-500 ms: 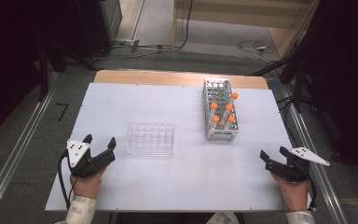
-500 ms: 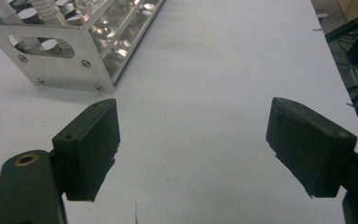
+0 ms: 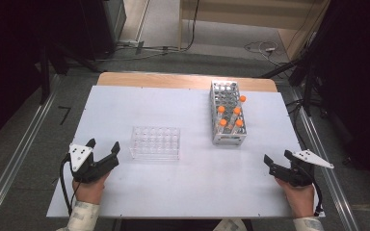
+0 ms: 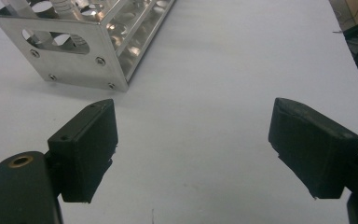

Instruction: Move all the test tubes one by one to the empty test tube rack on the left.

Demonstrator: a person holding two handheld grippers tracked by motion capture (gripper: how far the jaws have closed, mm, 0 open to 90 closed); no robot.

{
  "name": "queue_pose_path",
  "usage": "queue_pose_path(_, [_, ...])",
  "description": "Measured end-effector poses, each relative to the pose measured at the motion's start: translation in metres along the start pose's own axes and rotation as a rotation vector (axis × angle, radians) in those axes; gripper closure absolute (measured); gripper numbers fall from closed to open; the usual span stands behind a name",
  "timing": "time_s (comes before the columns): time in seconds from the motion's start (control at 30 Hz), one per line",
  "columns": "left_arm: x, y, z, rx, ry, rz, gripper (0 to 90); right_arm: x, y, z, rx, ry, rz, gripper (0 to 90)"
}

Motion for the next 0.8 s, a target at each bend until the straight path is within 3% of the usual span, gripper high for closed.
queue_pose_path(0.8, [0.003, -0.002, 0.003, 0.003, 0.016, 0.014, 19.8, -0.021, 0.019, 0.013, -0.049, -0.030, -0.042, 17.3])
Point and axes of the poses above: each handheld gripper's, and its own axes: z roughly forward along the jaws, x roughly out of its underside, y roughly to its left, the point moved 5 cm from there along z, roughly forward along the jaws, and after that the axes turned 14 degrees about -z, right-handed, at the moved point
